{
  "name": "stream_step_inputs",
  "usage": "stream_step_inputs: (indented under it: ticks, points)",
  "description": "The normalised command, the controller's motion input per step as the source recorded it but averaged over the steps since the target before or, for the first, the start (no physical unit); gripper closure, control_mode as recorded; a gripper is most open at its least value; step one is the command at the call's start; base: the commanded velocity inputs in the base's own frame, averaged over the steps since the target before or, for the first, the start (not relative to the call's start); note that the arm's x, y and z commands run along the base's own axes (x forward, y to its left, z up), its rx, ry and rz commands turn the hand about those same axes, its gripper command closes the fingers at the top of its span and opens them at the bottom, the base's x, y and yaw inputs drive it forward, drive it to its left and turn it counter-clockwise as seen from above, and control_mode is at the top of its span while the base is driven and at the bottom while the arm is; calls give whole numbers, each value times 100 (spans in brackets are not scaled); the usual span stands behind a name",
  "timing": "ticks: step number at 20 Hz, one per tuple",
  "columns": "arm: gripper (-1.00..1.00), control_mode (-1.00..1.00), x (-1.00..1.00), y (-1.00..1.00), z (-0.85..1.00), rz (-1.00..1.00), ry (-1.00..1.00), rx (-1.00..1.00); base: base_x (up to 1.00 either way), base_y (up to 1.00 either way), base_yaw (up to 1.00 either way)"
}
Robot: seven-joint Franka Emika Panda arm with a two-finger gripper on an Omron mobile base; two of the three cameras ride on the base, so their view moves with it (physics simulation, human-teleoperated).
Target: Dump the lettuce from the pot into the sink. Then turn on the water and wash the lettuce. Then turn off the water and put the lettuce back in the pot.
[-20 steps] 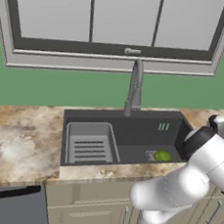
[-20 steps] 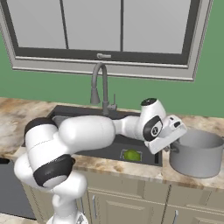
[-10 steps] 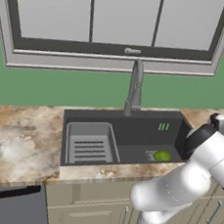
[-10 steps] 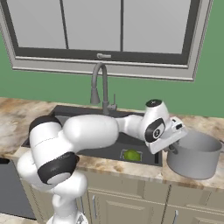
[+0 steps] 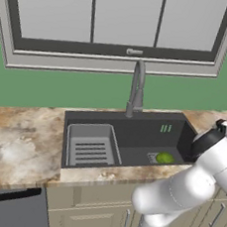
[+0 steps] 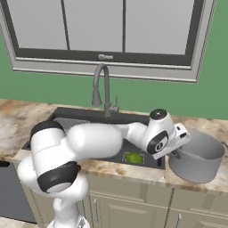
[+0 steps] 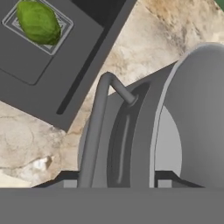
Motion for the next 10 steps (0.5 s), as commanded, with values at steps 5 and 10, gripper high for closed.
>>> stream_step_inputs:
  ticks: [5, 10]
  points:
    - [100, -100, 18, 0, -29, 1, -15, 0, 0, 0, 0]
    - [100, -100, 35, 0, -14, 0, -2, 0, 0, 0, 0]
